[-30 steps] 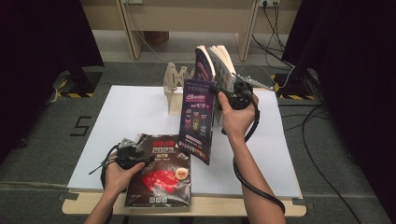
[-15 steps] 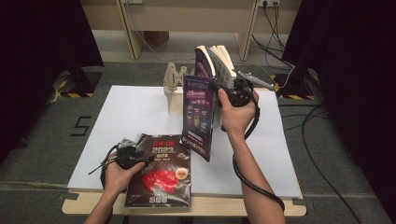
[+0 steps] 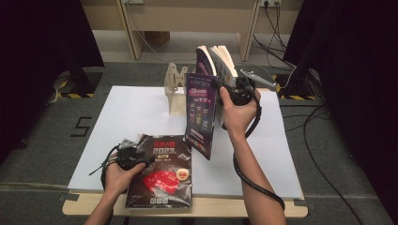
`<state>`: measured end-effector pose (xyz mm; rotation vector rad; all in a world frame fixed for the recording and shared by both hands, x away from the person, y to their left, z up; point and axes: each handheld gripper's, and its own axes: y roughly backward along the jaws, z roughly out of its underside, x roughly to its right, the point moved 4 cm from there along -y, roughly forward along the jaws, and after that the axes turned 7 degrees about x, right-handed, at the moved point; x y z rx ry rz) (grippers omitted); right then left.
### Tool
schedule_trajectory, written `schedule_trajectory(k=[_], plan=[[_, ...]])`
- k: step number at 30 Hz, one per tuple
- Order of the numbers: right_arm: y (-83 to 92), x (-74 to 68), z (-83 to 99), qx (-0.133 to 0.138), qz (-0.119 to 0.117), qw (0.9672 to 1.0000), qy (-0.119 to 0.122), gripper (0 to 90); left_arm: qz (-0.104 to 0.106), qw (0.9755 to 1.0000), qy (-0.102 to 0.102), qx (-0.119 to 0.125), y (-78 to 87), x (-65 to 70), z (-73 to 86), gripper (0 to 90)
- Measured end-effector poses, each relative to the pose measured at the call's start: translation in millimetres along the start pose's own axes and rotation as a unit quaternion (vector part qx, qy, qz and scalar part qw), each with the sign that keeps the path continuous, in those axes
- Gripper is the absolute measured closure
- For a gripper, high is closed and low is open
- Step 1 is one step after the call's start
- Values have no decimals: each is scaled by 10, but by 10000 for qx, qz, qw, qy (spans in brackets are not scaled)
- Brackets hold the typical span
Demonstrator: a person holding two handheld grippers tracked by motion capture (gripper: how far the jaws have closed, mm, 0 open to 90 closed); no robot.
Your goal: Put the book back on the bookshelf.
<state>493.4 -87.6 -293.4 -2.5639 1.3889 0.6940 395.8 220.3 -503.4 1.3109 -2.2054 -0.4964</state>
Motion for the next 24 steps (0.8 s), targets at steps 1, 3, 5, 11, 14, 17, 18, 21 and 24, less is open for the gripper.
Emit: schedule_trajectory(k=[1, 3, 5, 11, 14, 17, 18, 21, 24], plan=[[-2, 0, -6, 8, 1, 10000, 18, 845, 3, 10000, 2, -2, 0, 1, 0, 442], [-8, 1, -13, 7, -1, 10000, 12, 844, 2, 10000, -2, -3, -1, -1, 1, 442], [-16, 8, -19, 7, 6, 10000, 7, 844, 2, 10000, 2, 1, 1, -2, -1, 442], [-44, 4, -40, 34, 21, 10000, 4, 844, -1, 10000, -2, 5, 6, -8, -5, 442], [-58, -7, -57, 50, 24, 10000, 16, 844, 14, 10000, -4, -11, 6, -9, -3, 442], [-72, -9, -78, 73, 39, 10000, 31, 843, -10, 10000, 0, 10, 7, -13, -5, 442], [-77, -13, -84, 84, 49, 9999, 21, 843, -17, 10000, 7, 16, 7, -14, -6, 442], [-96, -16, -104, 95, 67, 9999, 53, 842, -14, 10000, 22, 18, 8, -14, -7, 442], [-115, -15, -127, 129, 106, 9998, 83, 841, -13, 10000, 25, 25, 11, -16, -11, 442]])
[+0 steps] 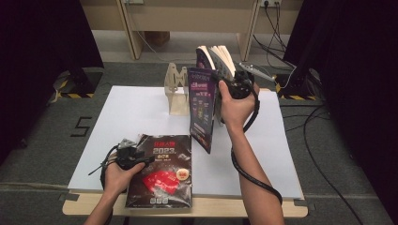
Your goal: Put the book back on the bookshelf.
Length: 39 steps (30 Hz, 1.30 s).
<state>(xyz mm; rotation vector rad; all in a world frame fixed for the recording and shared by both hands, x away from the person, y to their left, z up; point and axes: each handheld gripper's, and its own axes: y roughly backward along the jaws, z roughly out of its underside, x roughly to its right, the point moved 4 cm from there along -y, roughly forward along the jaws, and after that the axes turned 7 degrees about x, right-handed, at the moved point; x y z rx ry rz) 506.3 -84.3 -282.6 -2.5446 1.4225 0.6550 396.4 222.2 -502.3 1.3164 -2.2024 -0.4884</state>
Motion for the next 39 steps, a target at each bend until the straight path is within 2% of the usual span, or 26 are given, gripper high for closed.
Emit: schedule_trajectory(k=[12, 39], plan=[[-85, -3, -24, -19, 4, 10000, 25, 841, -2, 10000, -14, -10, -14, -3, 10, 441], [-234, -3, -125, 190, 180, 9995, 192, 842, 1, 10000, 10, 26, -15, -6, 7, 441]])
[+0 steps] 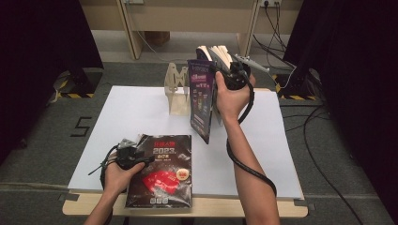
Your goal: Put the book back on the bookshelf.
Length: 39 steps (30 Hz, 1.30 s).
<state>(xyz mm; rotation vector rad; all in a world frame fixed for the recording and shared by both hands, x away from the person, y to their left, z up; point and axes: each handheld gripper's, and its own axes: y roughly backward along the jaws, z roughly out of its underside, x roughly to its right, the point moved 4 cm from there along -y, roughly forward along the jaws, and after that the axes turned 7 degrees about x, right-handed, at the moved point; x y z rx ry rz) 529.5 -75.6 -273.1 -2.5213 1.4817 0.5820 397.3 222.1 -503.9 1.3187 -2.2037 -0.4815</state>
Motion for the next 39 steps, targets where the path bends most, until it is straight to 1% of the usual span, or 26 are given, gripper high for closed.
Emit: schedule_trajectory(k=[8, 13, 19, 20, 32, 39], plan=[[-47, 2, -23, 35, 55, 10000, 4, 843, -5, 10000, -16, -17, 9, -16, -4, 441], [-84, 1, -30, 58, 87, 9999, 89, 843, 2, 10000, -4, -8, 6, -12, -1, 441], [-137, 12, -38, 105, 134, 9998, 34, 842, -3, 10000, 2, 0, 13, -21, -6, 441], [-150, 18, -39, 107, 154, 9998, 74, 842, -4, 10000, 4, 2, 13, -22, -6, 441], [-246, 42, -30, 213, 296, 9992, 139, 841, 17, 10000, 22, -23, 6, -30, 2, 441], [-301, 18, 12, 267, 352, 9987, 243, 841, 26, 10000, 7, -36, 2, -31, 7, 439]])
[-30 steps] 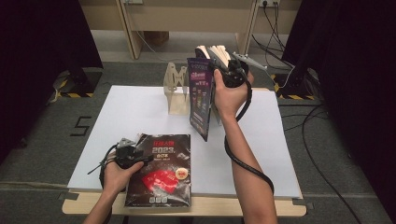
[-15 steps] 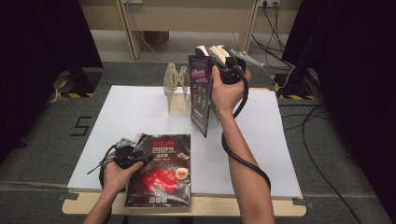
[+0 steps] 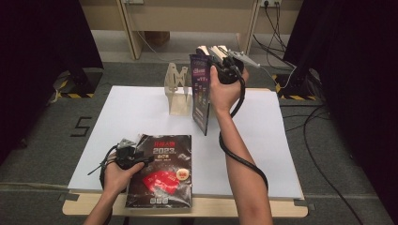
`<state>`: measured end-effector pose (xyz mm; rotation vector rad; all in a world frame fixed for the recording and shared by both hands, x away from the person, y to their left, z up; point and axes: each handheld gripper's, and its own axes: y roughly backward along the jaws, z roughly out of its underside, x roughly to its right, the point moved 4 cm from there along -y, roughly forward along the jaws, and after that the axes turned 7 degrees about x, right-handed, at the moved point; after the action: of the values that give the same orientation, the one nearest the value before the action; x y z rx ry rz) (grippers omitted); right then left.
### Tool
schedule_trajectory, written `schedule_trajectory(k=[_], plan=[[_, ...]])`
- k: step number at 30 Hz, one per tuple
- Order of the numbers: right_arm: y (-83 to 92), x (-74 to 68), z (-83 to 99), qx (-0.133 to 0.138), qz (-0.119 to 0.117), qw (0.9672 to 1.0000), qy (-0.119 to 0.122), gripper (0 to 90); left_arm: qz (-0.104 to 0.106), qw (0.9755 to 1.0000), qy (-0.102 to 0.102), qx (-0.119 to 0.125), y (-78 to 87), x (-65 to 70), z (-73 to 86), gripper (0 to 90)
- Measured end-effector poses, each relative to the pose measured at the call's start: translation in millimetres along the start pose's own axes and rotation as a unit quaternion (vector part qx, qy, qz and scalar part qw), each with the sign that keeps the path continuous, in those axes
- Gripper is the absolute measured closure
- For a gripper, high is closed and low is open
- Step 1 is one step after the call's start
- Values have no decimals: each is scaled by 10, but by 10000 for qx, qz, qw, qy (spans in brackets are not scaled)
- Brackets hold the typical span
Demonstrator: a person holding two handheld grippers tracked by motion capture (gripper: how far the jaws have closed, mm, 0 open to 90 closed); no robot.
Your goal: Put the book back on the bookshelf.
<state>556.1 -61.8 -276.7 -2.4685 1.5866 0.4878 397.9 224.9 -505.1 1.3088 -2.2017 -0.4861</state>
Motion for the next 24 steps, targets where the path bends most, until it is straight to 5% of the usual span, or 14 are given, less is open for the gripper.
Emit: schedule_trajectory(k=[12, 24], plan=[[-20, -101, 180, 54, 90, 9984, 550, 841, -1, 10000, 11, 1, -2, -13, 8, 439], [346, -118, 252, 52, -23, 9960, 894, 835, 13, 10000, -17, -52, -12, 12, 19, 437]])
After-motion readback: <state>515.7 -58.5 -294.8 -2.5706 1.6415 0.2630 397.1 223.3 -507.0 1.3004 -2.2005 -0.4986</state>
